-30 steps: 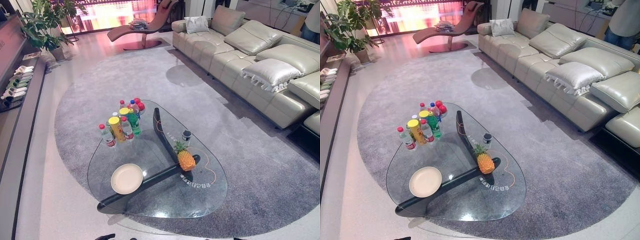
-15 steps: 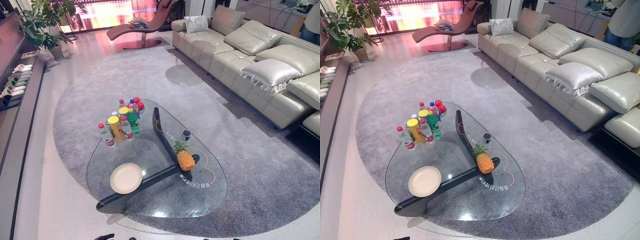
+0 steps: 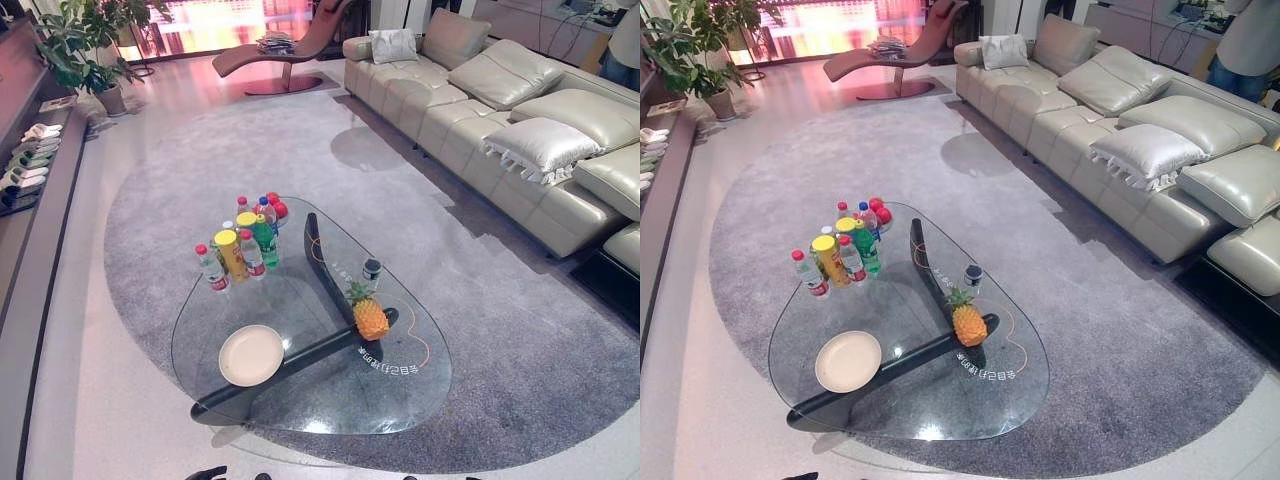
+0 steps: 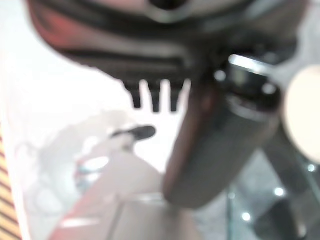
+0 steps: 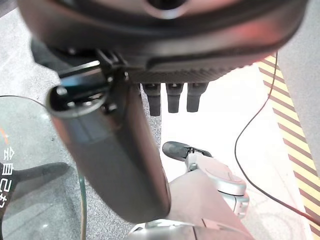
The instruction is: Pick up the fruit to the plate
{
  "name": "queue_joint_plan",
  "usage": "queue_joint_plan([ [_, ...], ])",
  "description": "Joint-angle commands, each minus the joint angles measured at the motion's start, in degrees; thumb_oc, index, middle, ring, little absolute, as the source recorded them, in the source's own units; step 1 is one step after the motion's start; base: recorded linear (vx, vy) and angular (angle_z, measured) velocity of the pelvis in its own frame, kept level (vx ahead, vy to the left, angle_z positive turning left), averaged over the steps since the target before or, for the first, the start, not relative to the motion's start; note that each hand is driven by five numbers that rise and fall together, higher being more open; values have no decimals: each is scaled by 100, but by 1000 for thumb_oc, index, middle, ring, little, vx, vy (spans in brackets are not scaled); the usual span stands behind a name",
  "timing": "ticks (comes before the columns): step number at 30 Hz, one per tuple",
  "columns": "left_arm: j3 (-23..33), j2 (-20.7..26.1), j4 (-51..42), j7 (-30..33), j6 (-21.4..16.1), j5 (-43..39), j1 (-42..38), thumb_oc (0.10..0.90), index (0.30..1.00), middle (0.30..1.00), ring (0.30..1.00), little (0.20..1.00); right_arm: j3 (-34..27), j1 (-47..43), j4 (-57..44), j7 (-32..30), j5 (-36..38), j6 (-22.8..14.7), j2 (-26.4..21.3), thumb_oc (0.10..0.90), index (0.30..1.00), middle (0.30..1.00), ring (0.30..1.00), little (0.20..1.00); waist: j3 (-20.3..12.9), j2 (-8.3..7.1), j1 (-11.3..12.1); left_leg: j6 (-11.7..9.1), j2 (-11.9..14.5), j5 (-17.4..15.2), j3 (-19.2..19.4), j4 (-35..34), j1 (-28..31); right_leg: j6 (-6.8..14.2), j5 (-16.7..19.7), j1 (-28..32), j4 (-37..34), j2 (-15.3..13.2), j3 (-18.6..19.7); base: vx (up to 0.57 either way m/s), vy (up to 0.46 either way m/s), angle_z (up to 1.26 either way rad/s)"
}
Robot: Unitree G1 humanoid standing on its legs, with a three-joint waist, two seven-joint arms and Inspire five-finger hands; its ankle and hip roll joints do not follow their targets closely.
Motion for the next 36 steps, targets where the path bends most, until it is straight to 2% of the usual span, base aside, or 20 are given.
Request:
queue_joint_plan([
  [1, -114, -103, 234, -153, -1, -199, -469, 800, 900, 900, 900, 900, 34, -440, 123, 62, -63, -43, -121, 800, 900, 900, 900, 900, 416, 126, 37, -39, 412, 118, 7, 34, -38, 155, 225, -135, 25, -344, -192, -51, 22, -3],
  [4, -215, -78, 101, -149, 51, -452, -562, 800, 900, 900, 900, 900, 143, -558, 23, 71, -101, 26, -163, 800, 900, 900, 900, 900, 675, 181, 4, -31, 392, 166, -44, 34, -277, 141, 295, -406, 25, -343, -93, -133, 26, -5],
  [8, -300, -94, 18, -114, 30, -761, -853, 800, 900, 900, 900, 900, 224, -810, 57, -9, -120, 71, -224, 800, 900, 900, 900, 900, 1322, 265, -53, 23, 266, 284, -184, 34, -932, 109, 516, -1111, 25, -325, 79, -173, 2, -5],
  [10, -321, -93, 9, -140, -31, -794, -949, 800, 900, 900, 900, 900, 237, -919, 76, -50, -91, 62, -276, 800, 900, 900, 900, 900, 1543, 289, -49, 53, 177, 316, -269, 34, -1178, 104, 578, -1351, 25, -305, 140, -167, -4, -2],
  [12, -384, -44, -39, -365, -23, -852, -1088, 800, 900, 900, 900, 900, 243, -1066, 33, -113, 37, -2, -400, 800, 900, 900, 900, 900, 1814, 304, -39, 81, 64, 332, -372, 34, -1444, 130, 663, -1627, 25, -326, 171, -146, 0, -1],
  [15, -487, 45, -135, -749, -40, -1131, -1226, 800, 900, 900, 900, 900, 229, -1264, -109, -205, 239, -88, -603, 800, 900, 900, 900, 900, 2011, 324, -43, 71, 1, 352, -410, 34, -1621, 154, 732, -1831, 25, -360, 156, -97, 27, -2],
  [17, -566, 166, -248, -816, -107, -1614, -1379, 800, 900, 900, 900, 900, 200, -1466, -261, -369, 404, -279, -755, 800, 900, 900, 900, 900, 2146, 333, -54, 50, -32, 373, -411, 34, -1753, 174, 782, -1990, 25, -391, 156, -130, 31, -3],
  [18, -575, 267, -339, -783, -135, -2057, -1524, 800, 900, 900, 900, 900, 178, -1612, -353, -534, 602, -501, -850, 800, 900, 900, 900, 900, 2234, 329, -55, 43, -46, 386, -401, 34, -1839, 186, 813, -2090, 25, -410, 148, -127, 15, -7],
  [19, -575, 278, -350, -771, -147, -2139, -1542, 800, 900, 900, 900, 900, 176, -1630, -363, -566, 641, -537, -861, 800, 900, 900, 900, 900, 2243, 328, -54, 43, -48, 388, -399, 34, -1850, 188, 817, -2102, 25, -412, 146, -144, -3, -13],
  [22, -388, 401, -584, -571, -313, -3290, -1967, 800, 900, 900, 900, 900, -6, -1972, -700, -966, 1007, -1106, -1047, 800, 900, 900, 900, 900, 2537, 308, -100, 49, -59, 431, -413, 34, -2118, 205, 866, -2402, 85, -462, 174, -145, -6, -3],
  [27, -305, 435, -891, -358, -723, -3823, -2249, 800, 900, 900, 900, 900, -110, -2163, -1033, -1338, 1208, -1509, -1010, 800, 900, 900, 900, 900, 2552, 278, -96, 94, -101, 427, -547, 228, -2728, 200, 733, -3111, 510, -491, 333, -89, -24, 2],
  [31, -286, 485, -989, -103, -875, -3832, -2433, 800, 900, 900, 900, 900, -77, -2306, -1150, -1420, 1321, -1577, -971, 800, 900, 900, 900, 900, 2552, 215, -98, 103, -104, 320, -656, 691, -3279, 188, 615, -3617, 929, -489, 414, -74, -39, 4],
  [36, -135, 580, -1054, 510, -1093, -3978, -2661, 800, 900, 900, 900, 900, -50, -2478, -1244, -1454, 1493, -1682, -985, 800, 900, 900, 900, 900, 2552, 137, -89, 117, -83, 180, -869, 1413, -3990, 132, 396, -4240, 1620, -415, 507, -59, -45, 6],
])
